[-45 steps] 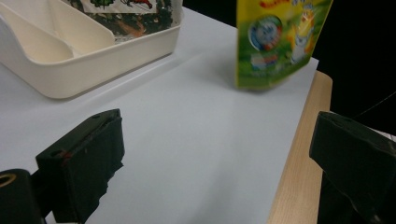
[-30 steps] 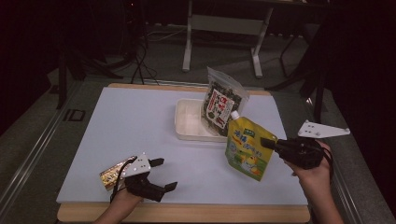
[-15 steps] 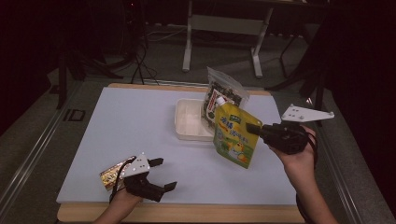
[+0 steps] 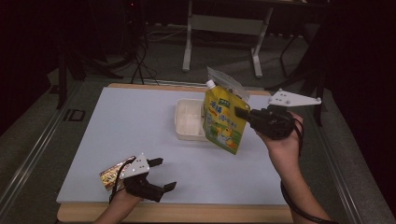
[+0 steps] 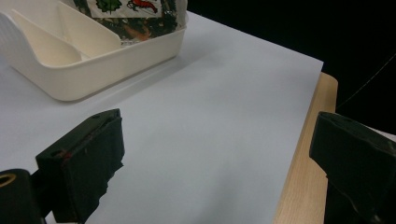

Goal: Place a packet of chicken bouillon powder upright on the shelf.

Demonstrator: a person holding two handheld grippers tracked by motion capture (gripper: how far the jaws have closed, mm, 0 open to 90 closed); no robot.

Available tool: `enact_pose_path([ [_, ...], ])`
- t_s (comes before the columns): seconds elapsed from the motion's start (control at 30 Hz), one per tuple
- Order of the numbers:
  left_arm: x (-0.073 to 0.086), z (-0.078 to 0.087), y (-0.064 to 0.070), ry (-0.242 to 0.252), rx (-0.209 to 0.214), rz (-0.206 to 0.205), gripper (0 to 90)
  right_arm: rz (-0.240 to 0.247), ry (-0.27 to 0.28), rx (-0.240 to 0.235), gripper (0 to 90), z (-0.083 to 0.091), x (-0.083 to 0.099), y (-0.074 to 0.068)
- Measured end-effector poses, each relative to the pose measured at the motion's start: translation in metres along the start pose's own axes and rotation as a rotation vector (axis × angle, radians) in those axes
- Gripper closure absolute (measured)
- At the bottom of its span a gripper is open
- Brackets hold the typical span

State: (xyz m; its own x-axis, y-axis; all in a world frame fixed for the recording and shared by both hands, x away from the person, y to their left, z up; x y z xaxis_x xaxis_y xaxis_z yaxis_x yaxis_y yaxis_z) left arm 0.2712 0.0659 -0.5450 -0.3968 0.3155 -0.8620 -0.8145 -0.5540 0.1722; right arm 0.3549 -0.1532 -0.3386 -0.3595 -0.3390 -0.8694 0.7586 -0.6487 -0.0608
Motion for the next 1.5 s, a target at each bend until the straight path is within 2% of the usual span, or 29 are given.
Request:
enact_pose_path([
  [0.2,0.001,0.001,-0.001,0.002,-0.003,0.002,3.5,-0.005,0.019,0.010,90.0,-0.011,-0.012,0.000],
  [0.23,0.001,0.001,-0.001,0.001,-0.005,0.000,3.5,0.000,0.022,0.025,90.0,-0.014,-0.015,0.001],
  [0.43,0.001,0.003,-0.002,0.008,-0.012,-0.005,3.5,-0.024,0.048,0.046,90.0,-0.032,-0.029,0.006],
  [0.67,0.002,0.004,-0.004,0.013,-0.016,-0.003,3.5,-0.041,0.051,0.089,90.0,-0.062,-0.038,0.012],
  [1.1,0.003,0.005,-0.004,0.008,-0.013,-0.007,3.5,-0.120,0.063,0.145,90.0,-0.102,-0.036,0.027],
  [1.23,0.003,0.006,-0.004,0.010,-0.012,-0.005,3.5,-0.126,0.065,0.155,90.0,-0.110,-0.034,0.028],
  [1.27,0.003,0.007,-0.004,0.010,-0.012,-0.005,3.5,-0.125,0.058,0.161,90.0,-0.117,-0.031,0.030],
  [1.5,0.004,0.007,-0.003,0.011,-0.007,-0.002,3.5,-0.158,0.043,0.181,90.0,-0.138,-0.024,0.036],
])
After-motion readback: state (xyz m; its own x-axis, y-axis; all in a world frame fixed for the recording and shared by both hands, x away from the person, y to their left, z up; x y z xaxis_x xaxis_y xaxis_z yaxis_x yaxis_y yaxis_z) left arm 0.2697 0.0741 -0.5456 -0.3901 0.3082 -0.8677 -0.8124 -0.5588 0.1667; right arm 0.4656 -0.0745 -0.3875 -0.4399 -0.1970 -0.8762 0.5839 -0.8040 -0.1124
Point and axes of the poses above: each handheld gripper's, and its own axes: z roughly backward along the jaws, x roughly out of its underside, y roughly to its right, the point moved 9 cm from there along -z, roughly forward along the jaws, and after that the axes turned 7 degrees about -y, right-handed, at the moved point
